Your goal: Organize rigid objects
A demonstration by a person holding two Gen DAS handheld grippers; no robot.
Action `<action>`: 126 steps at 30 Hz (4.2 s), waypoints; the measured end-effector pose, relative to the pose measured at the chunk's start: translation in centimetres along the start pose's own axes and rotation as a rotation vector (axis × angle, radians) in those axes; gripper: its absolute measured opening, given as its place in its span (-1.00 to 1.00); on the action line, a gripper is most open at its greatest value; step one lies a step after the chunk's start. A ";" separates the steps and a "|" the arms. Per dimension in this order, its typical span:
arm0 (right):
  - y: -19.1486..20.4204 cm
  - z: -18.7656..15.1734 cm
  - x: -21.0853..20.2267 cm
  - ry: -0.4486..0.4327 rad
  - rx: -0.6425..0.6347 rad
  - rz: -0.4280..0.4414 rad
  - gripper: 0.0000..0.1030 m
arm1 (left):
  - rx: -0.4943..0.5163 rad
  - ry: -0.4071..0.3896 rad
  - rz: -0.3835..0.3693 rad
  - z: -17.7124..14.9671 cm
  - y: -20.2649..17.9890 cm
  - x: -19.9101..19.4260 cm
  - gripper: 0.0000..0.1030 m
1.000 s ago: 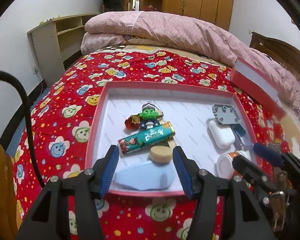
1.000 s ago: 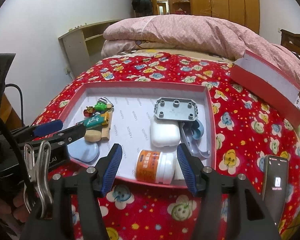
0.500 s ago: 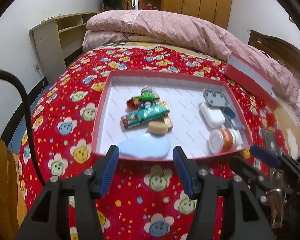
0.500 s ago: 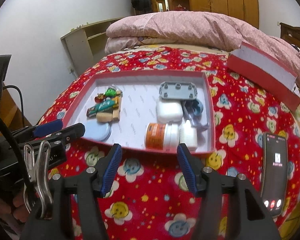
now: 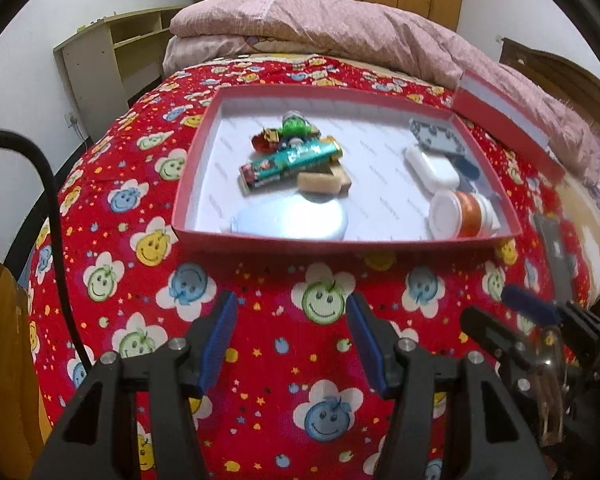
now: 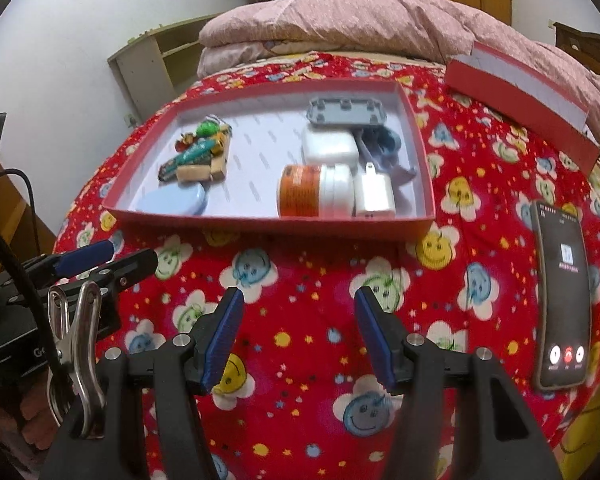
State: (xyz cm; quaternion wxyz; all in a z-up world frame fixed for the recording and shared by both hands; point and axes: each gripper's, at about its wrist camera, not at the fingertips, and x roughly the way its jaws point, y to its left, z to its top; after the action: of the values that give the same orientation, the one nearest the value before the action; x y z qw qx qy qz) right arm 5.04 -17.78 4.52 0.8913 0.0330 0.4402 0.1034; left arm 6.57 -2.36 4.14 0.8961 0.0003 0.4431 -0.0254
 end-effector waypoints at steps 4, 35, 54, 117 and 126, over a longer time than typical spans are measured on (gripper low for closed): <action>-0.3 -0.6 0.7 0.016 0.009 -0.022 0.14 | 0.006 0.011 0.008 -0.6 -0.3 0.8 0.15; -0.1 -1.3 1.4 -0.009 0.002 -0.073 0.16 | 0.037 0.021 0.007 -1.2 -1.0 2.1 0.44; -0.2 -1.3 1.4 -0.014 0.002 -0.074 0.18 | 0.034 0.018 0.014 -1.3 -1.1 2.2 0.47; -0.3 -1.3 1.4 -0.022 0.002 -0.075 0.20 | 0.034 0.009 0.019 -1.3 -0.9 2.1 0.50; -0.3 -1.3 1.4 -0.023 0.002 -0.075 0.20 | 0.034 0.009 0.019 -1.3 -0.9 2.0 0.50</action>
State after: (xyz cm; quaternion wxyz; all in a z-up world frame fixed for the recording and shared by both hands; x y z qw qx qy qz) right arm 4.87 -17.81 2.62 0.8995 0.0184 0.4310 0.0693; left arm 6.70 -3.28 1.72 0.8942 0.0198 0.4465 -0.0241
